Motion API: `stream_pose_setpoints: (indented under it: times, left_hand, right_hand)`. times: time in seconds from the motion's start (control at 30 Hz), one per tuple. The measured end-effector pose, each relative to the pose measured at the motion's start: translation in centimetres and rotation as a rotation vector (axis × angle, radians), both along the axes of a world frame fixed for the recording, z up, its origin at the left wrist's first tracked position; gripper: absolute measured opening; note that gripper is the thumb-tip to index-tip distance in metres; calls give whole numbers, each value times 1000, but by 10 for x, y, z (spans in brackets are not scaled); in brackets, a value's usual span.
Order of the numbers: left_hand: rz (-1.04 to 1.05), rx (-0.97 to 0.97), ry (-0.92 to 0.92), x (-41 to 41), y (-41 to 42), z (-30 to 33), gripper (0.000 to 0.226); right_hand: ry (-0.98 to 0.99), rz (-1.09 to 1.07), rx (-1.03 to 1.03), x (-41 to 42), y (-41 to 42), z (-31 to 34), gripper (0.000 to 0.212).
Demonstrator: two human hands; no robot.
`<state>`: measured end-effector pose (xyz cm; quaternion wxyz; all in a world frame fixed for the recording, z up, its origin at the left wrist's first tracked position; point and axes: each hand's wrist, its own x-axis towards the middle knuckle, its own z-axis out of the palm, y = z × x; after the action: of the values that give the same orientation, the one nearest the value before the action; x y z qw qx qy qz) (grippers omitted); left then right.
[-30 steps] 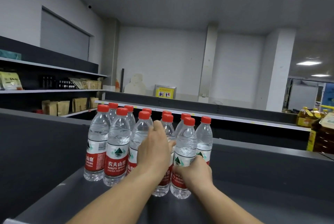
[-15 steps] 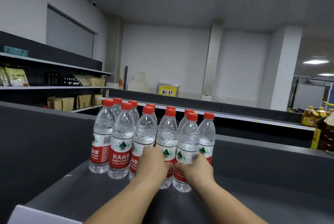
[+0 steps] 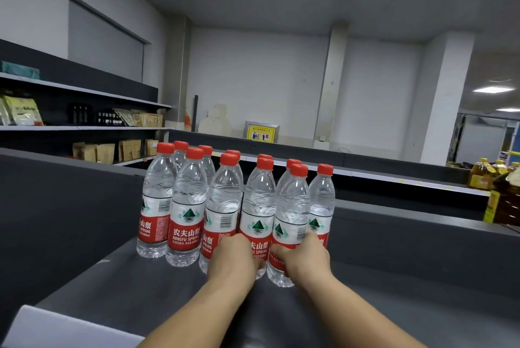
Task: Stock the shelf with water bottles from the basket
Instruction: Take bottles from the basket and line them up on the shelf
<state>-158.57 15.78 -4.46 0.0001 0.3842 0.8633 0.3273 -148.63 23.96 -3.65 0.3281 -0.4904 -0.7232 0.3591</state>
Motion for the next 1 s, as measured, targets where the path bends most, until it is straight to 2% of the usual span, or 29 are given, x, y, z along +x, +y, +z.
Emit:
stream_pose_setpoints:
  times: [0.3, 0.57, 0.8, 1.0]
  left_hand:
    - [-42, 29, 13, 4, -12, 3, 32]
    - [-73, 144, -32, 25, -80, 30, 35]
    - [-156, 225, -188, 44, -205, 20, 40]
    - [-213, 166, -384, 71, -339, -32, 35]
  right_hand:
    - [-13, 20, -31, 7, -13, 5, 47]
    - [-19, -31, 21, 22, -71, 22, 52]
    - [33, -13, 43, 55, -199, 23, 33]
    - [37, -90, -40, 87, -338, -29, 24]
